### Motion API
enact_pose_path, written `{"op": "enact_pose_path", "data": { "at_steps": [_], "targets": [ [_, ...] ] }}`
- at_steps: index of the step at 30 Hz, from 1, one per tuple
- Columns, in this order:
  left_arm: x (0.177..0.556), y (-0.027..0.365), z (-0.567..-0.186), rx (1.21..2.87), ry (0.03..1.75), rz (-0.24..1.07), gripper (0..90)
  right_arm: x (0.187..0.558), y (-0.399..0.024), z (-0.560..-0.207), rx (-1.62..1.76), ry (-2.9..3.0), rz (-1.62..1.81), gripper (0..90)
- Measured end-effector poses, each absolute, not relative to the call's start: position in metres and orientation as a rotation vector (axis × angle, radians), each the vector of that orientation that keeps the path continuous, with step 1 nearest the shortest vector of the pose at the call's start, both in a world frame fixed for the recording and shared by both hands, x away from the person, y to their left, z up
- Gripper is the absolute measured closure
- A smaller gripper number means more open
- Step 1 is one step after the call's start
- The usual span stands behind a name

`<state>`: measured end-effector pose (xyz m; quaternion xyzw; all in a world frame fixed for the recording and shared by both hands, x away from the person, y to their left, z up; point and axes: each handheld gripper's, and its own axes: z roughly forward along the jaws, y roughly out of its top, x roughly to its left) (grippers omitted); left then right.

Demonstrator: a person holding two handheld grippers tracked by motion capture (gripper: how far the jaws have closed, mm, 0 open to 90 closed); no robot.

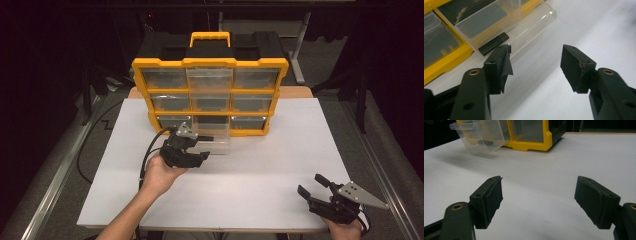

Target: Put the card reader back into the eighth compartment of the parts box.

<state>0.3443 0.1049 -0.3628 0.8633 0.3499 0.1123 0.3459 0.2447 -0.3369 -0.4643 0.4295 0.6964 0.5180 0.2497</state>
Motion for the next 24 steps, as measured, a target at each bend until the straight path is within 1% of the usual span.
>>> {"op": "enact_pose_path", "data": {
  "at_steps": [24],
  "targets": [
    [0.328,0.125,-0.377,2.211,0.931,0.304,40.7,0.245,-0.336,-0.465,1.169,1.898,1.409,22.6]
  ]
}}
